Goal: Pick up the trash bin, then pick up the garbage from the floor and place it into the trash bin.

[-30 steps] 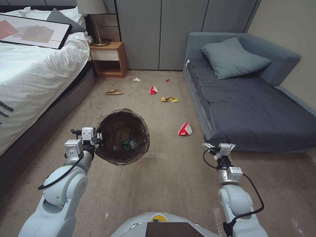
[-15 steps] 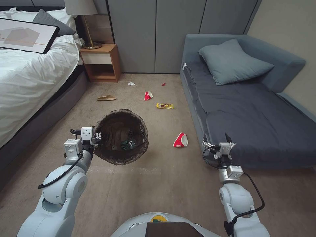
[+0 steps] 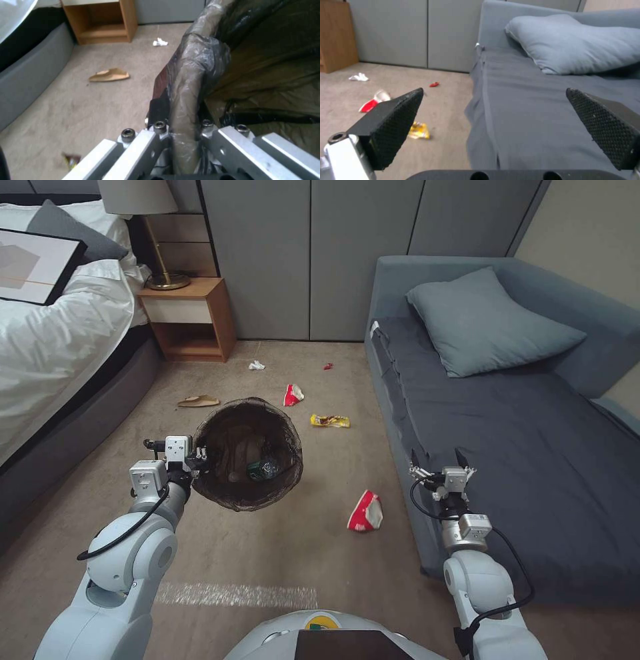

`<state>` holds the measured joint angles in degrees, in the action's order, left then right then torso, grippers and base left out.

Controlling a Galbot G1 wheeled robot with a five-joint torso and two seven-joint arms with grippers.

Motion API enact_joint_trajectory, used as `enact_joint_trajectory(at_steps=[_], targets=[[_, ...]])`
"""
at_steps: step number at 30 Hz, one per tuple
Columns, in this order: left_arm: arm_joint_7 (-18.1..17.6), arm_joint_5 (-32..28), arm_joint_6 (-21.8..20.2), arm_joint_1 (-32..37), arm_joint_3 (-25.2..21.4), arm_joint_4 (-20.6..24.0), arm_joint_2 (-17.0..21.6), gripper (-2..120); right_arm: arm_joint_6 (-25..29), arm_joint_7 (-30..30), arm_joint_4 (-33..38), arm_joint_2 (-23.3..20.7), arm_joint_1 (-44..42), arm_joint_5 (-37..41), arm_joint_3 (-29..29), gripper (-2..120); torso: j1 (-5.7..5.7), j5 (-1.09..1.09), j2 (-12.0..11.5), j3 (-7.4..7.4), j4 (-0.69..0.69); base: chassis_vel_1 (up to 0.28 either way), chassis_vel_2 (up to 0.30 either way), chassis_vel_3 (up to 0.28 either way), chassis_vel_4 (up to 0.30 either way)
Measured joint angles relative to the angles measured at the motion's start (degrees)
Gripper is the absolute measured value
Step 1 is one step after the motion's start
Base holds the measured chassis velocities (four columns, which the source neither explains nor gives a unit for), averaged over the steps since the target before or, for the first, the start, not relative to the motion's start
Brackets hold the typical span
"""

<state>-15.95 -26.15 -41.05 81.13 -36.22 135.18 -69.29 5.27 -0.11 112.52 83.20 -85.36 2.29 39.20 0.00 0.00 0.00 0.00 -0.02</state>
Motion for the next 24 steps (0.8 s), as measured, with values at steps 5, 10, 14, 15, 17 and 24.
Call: enact_joint_trajectory(at_steps=[5,10,14,15,17,24], targets=[[0.0,0.0,0.1,0.0,0.0,0.0,-0.3,0,0.1,0.0,0.0,-0.1,0.1,0.0,0.0,100,0.00,-0.02,0.0,0.00,0.01,-0.345,0.240,0.345,-0.221],[-0.1,0.0,0.1,0.1,0.1,0.0,-0.4,0,0.5,0.0,0.0,-0.1,0.0,0.0,0.0,100,0.00,-0.02,0.0,0.00,0.01,-0.324,0.231,0.311,-0.230],[-0.2,0.0,0.2,0.1,0.1,-0.1,-0.5,0,1.2,0.7,-0.2,-0.1,0.0,-0.9,-0.1,100,0.01,0.00,0.0,0.01,0.01,-0.272,0.237,0.252,-0.235],[-0.2,0.0,0.3,0.1,0.1,-0.2,-0.5,0,1.3,1.2,-0.2,-0.1,0.0,-1.4,-0.2,100,0.01,-0.01,0.0,0.01,0.02,-0.165,0.178,0.116,-0.165],[-0.3,0.0,0.3,0.0,0.1,-0.3,-0.5,0,1.4,1.7,-0.2,-0.1,-0.1,-1.4,-0.6,100,0.01,0.01,0.0,0.01,0.02,-0.064,0.159,0.116,-0.085],[-0.4,0.1,0.5,-0.3,0.3,-1.0,-0.7,0,-7.6,5.1,1.8,-1.2,0.0,0.2,-3.3,100,0.00,0.00,0.0,-0.01,0.01,0.020,-0.003,-0.014,0.002]])
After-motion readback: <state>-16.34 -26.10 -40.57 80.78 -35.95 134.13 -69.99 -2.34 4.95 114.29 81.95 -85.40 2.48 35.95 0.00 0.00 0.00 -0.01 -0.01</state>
